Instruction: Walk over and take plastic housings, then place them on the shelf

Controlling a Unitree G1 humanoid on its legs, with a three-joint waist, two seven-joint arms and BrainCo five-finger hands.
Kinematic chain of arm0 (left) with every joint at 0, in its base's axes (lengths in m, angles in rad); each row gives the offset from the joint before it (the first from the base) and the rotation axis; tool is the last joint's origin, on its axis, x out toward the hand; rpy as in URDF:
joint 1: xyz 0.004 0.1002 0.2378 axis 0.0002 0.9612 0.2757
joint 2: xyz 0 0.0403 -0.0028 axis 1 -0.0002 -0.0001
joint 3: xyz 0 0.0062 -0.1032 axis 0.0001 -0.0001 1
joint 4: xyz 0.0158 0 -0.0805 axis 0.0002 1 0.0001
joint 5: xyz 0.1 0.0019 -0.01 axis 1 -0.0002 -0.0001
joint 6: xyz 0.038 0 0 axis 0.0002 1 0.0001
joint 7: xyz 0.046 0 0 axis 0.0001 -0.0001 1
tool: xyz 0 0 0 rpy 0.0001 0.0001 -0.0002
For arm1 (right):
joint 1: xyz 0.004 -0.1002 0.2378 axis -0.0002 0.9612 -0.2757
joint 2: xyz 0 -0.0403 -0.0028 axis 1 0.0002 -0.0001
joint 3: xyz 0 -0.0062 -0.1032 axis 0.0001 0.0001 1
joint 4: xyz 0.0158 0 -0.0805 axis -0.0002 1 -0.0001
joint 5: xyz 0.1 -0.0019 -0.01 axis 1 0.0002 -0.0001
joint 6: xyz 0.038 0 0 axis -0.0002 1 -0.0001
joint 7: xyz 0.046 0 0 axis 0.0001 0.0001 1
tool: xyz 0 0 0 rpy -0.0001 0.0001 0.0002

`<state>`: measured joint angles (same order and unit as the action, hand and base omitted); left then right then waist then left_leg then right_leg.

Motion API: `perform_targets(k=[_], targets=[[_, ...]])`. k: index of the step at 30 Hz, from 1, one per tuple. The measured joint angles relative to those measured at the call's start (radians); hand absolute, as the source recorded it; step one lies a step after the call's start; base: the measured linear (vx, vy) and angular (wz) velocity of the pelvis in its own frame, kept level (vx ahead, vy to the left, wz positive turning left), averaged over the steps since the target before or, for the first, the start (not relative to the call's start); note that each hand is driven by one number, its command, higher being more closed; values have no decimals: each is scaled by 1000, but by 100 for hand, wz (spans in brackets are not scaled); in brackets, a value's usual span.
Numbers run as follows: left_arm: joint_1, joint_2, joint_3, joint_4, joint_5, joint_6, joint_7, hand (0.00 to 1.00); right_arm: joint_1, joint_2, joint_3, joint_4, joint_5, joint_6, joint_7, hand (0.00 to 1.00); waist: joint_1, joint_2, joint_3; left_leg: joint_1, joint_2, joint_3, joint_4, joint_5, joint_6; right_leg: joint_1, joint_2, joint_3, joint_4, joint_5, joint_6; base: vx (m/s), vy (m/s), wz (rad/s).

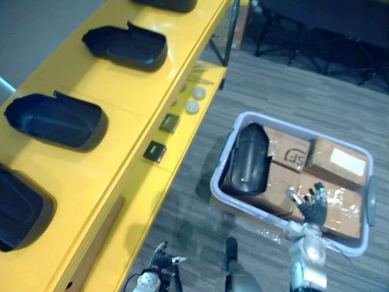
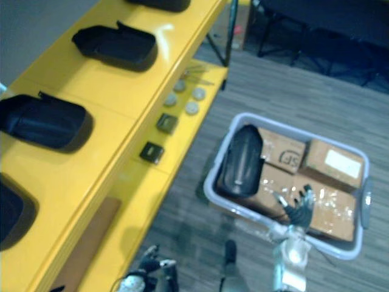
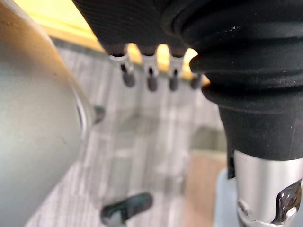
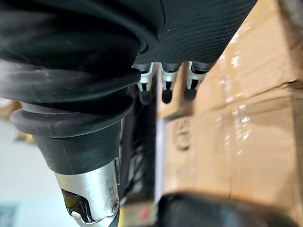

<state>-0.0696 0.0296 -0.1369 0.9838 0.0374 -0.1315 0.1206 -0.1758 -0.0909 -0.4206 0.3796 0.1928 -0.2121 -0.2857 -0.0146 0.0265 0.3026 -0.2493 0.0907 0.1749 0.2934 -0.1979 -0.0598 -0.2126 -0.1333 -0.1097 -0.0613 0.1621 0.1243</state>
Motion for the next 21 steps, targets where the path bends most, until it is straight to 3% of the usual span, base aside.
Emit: perform_targets(k=[8,21], targets=[[-52,6,37,-13,-41,-6,34,0,-270,-175,-81,209,11,39,-148,0,31,11,74,-108,-35,-46,89,-20,31,-55,-39,-27,30,13,19,-106,43,20],[-92,39,80,10,-81,-14,32,0,-507,-304,-95,542,79,79,-64,0,49,6,129,-171,-58,-79,123,-22,35,-96,-53,-49,58,6,8,-65,-15,6]])
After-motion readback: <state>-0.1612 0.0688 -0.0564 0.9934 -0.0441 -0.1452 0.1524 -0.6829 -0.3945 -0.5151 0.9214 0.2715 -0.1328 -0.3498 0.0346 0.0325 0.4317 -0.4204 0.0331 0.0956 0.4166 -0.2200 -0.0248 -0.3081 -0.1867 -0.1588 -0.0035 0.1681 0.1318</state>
